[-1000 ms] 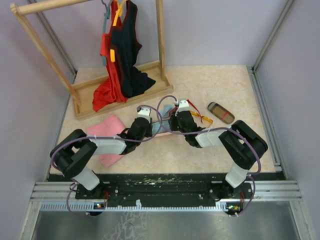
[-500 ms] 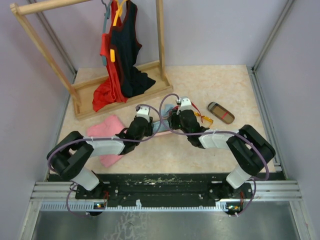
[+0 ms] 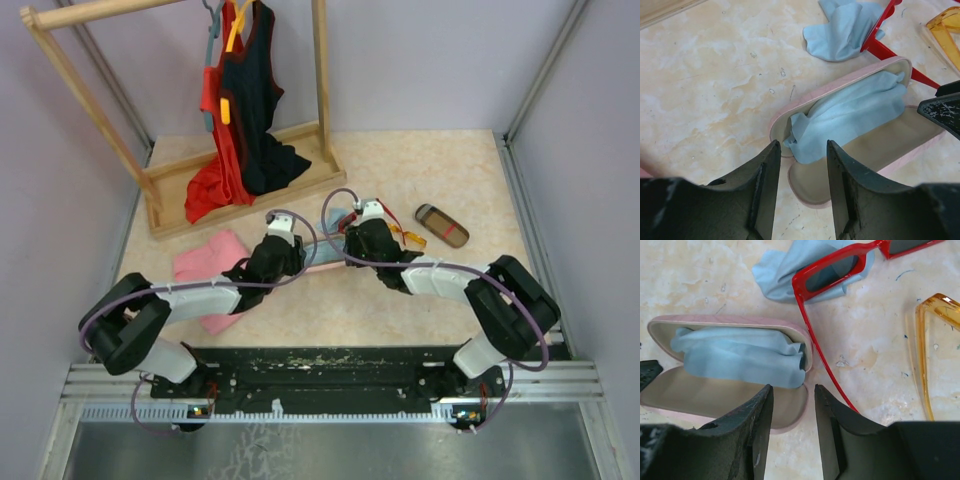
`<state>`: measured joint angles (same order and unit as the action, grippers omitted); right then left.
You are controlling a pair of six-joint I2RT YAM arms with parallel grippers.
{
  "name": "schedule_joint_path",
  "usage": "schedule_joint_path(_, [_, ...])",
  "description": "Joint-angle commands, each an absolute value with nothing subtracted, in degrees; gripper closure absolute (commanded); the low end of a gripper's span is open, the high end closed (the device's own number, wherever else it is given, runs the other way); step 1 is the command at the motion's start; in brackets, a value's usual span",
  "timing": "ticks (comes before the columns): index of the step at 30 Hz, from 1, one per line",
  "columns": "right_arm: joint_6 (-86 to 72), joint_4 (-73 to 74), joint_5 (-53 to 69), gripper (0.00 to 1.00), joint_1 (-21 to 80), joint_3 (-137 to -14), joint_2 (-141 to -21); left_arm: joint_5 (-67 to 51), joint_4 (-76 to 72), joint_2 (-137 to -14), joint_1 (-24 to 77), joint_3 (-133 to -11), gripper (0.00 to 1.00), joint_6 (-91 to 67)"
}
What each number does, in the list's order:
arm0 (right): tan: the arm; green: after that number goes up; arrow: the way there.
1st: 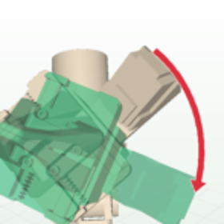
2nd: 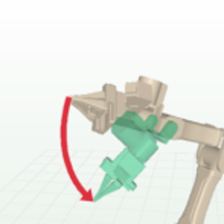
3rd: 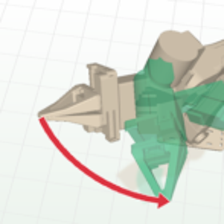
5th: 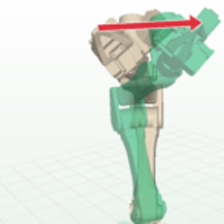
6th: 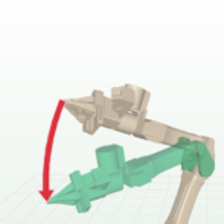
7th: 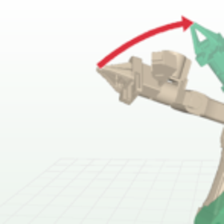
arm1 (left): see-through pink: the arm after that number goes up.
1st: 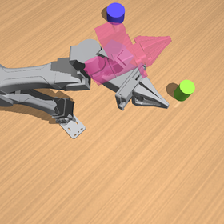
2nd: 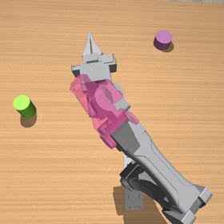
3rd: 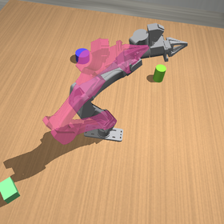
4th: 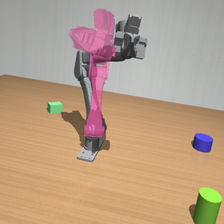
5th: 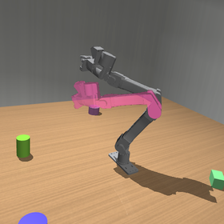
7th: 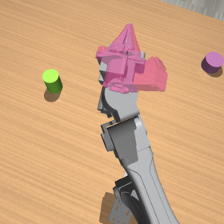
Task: Organize the sunglasses
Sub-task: Place the glasses cleaning cloth in the sunglasses case, then adjust the sunglasses case at the center of the board.
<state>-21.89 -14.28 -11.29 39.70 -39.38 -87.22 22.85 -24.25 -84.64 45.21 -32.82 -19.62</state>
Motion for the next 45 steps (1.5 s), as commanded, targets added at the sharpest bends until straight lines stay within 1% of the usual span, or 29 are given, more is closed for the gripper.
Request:
schedule_joint_path(1, [-22.68, -8.53, -11.64, 0.61, 38.84, -43.7, -84.53, 21.71, -22.39, -80.34, 44.91, -31.9, 0.52, -20.95])
schedule_joint_path(8, [-23.39, -1.76, -12.91, 0.61, 38.52, -45.98, -82.17, 22.44, -18.4, -76.48, 44.83, -32.0, 0.5, -22.95])
schedule_joint_path(12, [-23.48, 1.94, -13.03, 0.62, 37.96, -47.43, -81.32, 23.28, -12.93, -74.76, 44.58, -32.87, 0.53, -26.37])
schedule_joint_path(16, [-21.75, 4.59, -10.77, 0.67, 37.65, -50.42, -82.67, 23.86, -7.48, -71.03, 44.47, -31.91, 0.54, -29.87])
schedule_joint_path(25, [-19.55, 8.17, -9.41, 0.68, 37.57, -56.32, -89.95, 25.11, 3.53, -62.78, 44.34, -28.32, 0.54, -35.4])
schedule_joint_path(33, [-19.49, 9.96, -9.27, 0.68, 37.57, -57.99, -93.78, 24.53, 6.43, -59.37, 44.38, -25.28, 0.54, -37.89])
schedule_joint_path(45, [-20.27, 12.34, -5.07, 0.7, 37.62, -57.76, -92.92, 24.05, 6.25, -59.14, 44.38, -24.83, 0.54, -37.79])
